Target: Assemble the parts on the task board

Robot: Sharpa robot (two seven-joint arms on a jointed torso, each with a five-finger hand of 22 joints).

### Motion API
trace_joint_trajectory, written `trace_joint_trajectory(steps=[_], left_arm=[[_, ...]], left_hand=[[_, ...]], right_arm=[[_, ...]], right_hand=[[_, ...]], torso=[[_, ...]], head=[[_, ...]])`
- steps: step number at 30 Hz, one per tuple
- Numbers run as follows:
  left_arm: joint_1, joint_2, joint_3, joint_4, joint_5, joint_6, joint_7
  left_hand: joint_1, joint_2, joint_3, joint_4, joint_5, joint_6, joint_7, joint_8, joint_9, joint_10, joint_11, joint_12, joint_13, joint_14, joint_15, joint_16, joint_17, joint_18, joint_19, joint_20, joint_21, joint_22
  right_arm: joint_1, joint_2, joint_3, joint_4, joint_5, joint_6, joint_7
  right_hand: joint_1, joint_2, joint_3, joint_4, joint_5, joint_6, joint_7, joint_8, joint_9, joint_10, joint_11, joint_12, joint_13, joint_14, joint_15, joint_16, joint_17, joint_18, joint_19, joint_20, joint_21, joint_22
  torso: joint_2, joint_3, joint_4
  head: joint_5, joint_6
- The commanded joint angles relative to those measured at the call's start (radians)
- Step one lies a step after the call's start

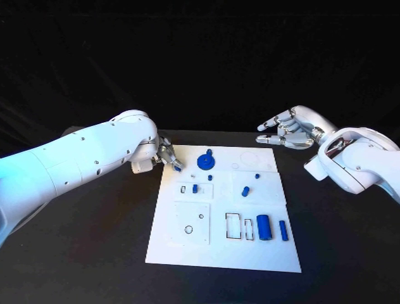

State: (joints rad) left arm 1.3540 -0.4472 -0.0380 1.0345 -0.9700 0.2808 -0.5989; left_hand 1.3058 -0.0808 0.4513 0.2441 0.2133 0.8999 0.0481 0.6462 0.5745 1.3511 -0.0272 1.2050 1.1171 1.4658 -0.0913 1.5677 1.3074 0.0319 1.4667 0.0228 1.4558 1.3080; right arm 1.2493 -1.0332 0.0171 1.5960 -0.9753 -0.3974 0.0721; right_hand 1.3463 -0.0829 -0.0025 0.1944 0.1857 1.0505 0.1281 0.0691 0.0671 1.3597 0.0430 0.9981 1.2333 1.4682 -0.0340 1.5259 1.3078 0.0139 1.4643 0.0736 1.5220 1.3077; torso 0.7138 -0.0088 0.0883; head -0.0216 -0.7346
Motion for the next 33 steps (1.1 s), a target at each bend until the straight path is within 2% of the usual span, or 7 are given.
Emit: trace_joint_trajectory(steps=[1,5,9,16,21,24,33], left_arm=[[0.001,-0.03,0.0,0.059,0.037,-0.078,-0.006],[-0.002,-0.071,-0.001,0.139,0.013,-0.124,-0.005],[-0.015,-0.113,-0.002,0.222,-0.025,-0.177,-0.003],[-0.039,-0.15,-0.004,0.31,-0.079,-0.238,-0.006],[-0.054,-0.158,-0.008,0.345,-0.11,-0.23,-0.019],[-0.061,-0.16,-0.011,0.357,-0.131,-0.216,-0.025],[-0.068,-0.158,-0.016,0.361,-0.178,-0.161,-0.039]], left_hand=[[-0.011,-0.004,0.113,-0.104,0.0,-0.003,-0.005,0.007,0.003,0.008,-0.002,0.008,0.004,0.105,0.004,0.003,0.263,0.005,0.047,-0.003,-0.001,0.112],[-0.017,-0.011,0.122,-0.107,0.0,-0.003,-0.006,0.012,0.006,0.01,-0.004,0.011,0.006,0.105,0.004,0.003,0.263,0.004,0.049,-0.004,0.002,0.116],[-0.021,-0.015,0.129,-0.109,-0.001,-0.003,-0.007,0.016,0.008,0.011,-0.004,0.011,0.006,0.105,0.003,0.003,0.263,0.004,0.05,-0.004,0.003,0.118],[-0.027,-0.022,0.137,-0.111,-0.004,-0.001,-0.009,0.022,0.011,0.015,-0.006,0.014,0.009,0.105,0.002,0.003,0.263,0.002,0.053,-0.005,0.009,0.126],[-0.034,-0.026,0.143,-0.11,-0.011,0.0,-0.01,0.027,0.013,0.018,-0.007,0.017,0.011,0.105,0.002,0.003,0.263,0.002,0.054,-0.006,0.01,0.128],[-0.037,-0.027,0.147,-0.11,-0.016,0.0,-0.011,0.028,0.014,0.018,-0.007,0.017,0.011,0.105,0.001,0.003,0.263,0.001,0.054,-0.007,0.011,0.129],[-0.039,-0.028,0.151,-0.111,-0.021,0.0,-0.011,0.03,0.014,0.016,-0.008,0.013,0.005,0.105,0.001,0.003,0.263,0.002,0.054,-0.007,0.011,0.128]], right_arm=[[-0.001,0.001,0.0,-0.001,-0.002,0.016,0.002],[-0.001,0.0,0.0,-0.002,-0.001,0.017,0.002],[-0.001,-0.001,0.0,-0.002,-0.001,0.017,0.001],[-0.001,-0.002,-0.001,-0.004,0.0,0.018,0.001],[-0.001,0.0,-0.001,-0.005,0.0,0.019,0.002],[-0.001,0.0,-0.002,-0.005,0.0,0.02,0.002],[-0.001,0.0,-0.002,-0.004,0.001,0.02,0.003]], right_hand=[[-0.004,0.001,-0.008,0.001,0.006,-0.004,0.0,0.004,0.001,-0.007,-0.001,-0.007,-0.001,0.083,0.005,-0.006,0.185,0.01,0.051,0.005,-0.006,0.166],[-0.004,0.001,-0.009,0.001,0.006,-0.004,0.0,0.004,0.001,-0.007,-0.001,-0.006,-0.001,0.083,0.005,-0.006,0.185,0.01,0.051,0.005,-0.006,0.165],[-0.004,0.001,-0.009,0.001,0.006,-0.004,0.0,0.004,0.001,-0.007,-0.001,-0.006,-0.001,0.083,0.005,-0.006,0.185,0.01,0.051,0.005,-0.006,0.165],[-0.004,0.001,-0.009,0.001,0.006,-0.004,0.0,0.004,0.001,-0.007,-0.001,-0.006,-0.001,0.083,0.005,-0.006,0.185,0.01,0.051,0.005,-0.006,0.165],[-0.004,0.001,-0.009,0.001,0.006,-0.004,0.0,0.004,0.001,-0.007,-0.001,-0.006,-0.001,0.083,0.005,-0.006,0.185,0.01,0.051,0.005,-0.006,0.165],[-0.004,0.001,-0.009,0.001,0.006,-0.004,0.0,0.004,0.001,-0.007,-0.001,-0.006,-0.001,0.083,0.005,-0.006,0.185,0.01,0.051,0.005,-0.006,0.165],[-0.005,0.0,-0.011,0.002,0.006,-0.004,0.0,0.004,0.001,-0.008,-0.001,-0.009,-0.003,0.083,0.005,-0.006,0.184,0.01,0.051,0.005,-0.007,0.164]], torso=[[-0.003,0.0029,0.005],[-0.004,0.003,0.0069],[-0.005,0.0035,0.0071],[-0.005,0.0026,0.0089],[-0.003,0.001,0.0083],[-0.003,0.0021,0.0082],[-0.003,0.0023,0.0085]], head=[[0.0,-0.002],[-0.003,-0.004],[-0.004,-0.006],[-0.004,-0.007],[-0.005,-0.009],[-0.004,-0.011],[-0.003,-0.015]])
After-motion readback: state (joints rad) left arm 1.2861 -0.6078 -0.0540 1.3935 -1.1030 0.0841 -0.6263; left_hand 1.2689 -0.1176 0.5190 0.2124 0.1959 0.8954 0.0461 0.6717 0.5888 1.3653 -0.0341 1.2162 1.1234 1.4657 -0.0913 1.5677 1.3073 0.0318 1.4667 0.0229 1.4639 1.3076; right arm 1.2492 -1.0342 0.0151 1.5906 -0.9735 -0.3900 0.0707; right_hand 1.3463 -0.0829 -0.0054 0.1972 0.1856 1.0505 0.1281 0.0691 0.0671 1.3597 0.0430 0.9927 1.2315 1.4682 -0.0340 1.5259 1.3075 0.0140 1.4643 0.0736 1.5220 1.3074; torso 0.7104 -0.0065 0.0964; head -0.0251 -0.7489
